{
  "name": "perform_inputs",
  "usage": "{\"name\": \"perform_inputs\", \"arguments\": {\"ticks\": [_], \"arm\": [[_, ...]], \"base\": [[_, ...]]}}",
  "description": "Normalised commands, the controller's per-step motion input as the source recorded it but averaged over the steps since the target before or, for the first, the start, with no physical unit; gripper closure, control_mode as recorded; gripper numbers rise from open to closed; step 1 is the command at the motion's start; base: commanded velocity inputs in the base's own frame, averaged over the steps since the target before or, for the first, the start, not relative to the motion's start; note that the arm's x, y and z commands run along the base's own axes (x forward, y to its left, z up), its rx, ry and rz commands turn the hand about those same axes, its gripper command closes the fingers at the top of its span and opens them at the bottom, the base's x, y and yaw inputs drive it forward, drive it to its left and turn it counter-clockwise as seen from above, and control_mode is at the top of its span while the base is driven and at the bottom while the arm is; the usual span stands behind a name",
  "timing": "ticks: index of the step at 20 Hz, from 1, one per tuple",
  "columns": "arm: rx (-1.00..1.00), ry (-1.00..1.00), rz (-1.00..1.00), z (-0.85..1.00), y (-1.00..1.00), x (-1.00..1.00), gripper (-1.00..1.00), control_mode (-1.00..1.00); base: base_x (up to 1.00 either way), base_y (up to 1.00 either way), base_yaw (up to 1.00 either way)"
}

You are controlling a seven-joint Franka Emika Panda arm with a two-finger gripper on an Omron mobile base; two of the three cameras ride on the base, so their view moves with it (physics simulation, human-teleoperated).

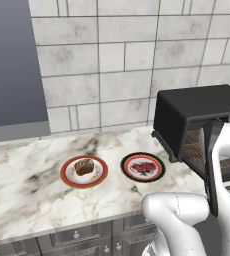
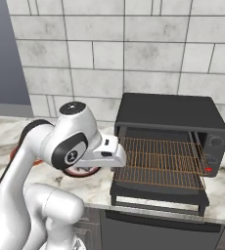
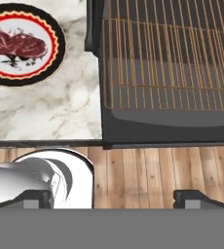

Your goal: Open the toaster oven door. Place the bread on the bottom rack in the toaster oven and place the steak on the top rack.

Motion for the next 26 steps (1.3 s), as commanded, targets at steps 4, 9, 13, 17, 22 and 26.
{"name": "perform_inputs", "arguments": {"ticks": [4, 9, 13, 17, 22, 26], "arm": [[0.00, 0.00, -0.02, 0.09, 0.28, 0.00, -1.00, -1.00], [0.00, 0.00, -0.01, 0.07, 0.25, 0.00, -1.00, -1.00], [0.00, 0.00, -0.02, 0.02, 0.30, 0.00, -1.00, -1.00], [0.00, 0.00, -0.02, 0.00, 0.23, 0.00, -1.00, -1.00], [0.00, 0.00, -0.03, 0.00, 0.27, 0.00, -1.00, -1.00], [0.00, 0.00, -0.02, 0.01, 0.25, 0.04, -1.00, -1.00]], "base": [[0.00, 0.00, 0.00], [0.00, 0.00, 0.00], [0.00, 0.00, 0.00], [0.00, 0.00, 0.00], [0.00, 0.00, 0.00], [0.00, 0.00, 0.00]]}}
